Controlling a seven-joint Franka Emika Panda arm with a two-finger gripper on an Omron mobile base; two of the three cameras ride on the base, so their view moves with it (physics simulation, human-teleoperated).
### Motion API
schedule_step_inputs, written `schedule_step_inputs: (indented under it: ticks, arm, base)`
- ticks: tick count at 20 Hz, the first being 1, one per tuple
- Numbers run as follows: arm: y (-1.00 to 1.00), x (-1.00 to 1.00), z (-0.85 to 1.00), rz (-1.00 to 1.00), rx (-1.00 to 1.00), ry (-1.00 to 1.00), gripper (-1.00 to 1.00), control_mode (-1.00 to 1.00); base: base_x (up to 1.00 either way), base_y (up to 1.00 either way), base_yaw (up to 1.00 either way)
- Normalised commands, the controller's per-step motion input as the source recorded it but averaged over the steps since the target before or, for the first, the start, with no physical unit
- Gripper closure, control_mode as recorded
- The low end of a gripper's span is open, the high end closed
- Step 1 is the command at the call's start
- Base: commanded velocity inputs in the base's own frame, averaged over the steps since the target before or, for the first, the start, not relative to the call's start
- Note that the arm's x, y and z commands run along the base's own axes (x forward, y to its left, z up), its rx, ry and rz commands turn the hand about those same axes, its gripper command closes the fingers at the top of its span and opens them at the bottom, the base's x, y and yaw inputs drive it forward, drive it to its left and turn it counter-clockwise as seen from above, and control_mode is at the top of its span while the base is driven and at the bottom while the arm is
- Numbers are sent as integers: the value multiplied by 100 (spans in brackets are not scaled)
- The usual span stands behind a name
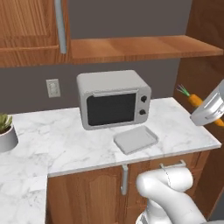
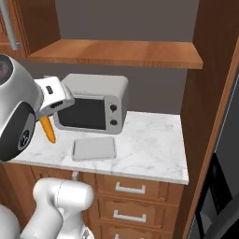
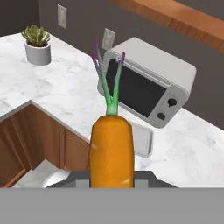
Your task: Take the carrot and bell pepper out of the freezer and place them in the tupperware container on the counter. Then put the tupperware containing the vegetables back in the freezer.
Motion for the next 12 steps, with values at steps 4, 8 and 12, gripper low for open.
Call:
schedule_step_inputs:
  ticks: [4, 8, 12]
  arm:
    - [0, 0, 0, 0, 0, 0, 100, 100]
    - [0, 0, 0, 0, 0, 0, 100, 100]
    - [7, 1, -20, 3, -3, 2, 100, -100]
  base:
    - [36, 0, -2]
    - [0, 2, 0]
    - [-2, 2, 0]
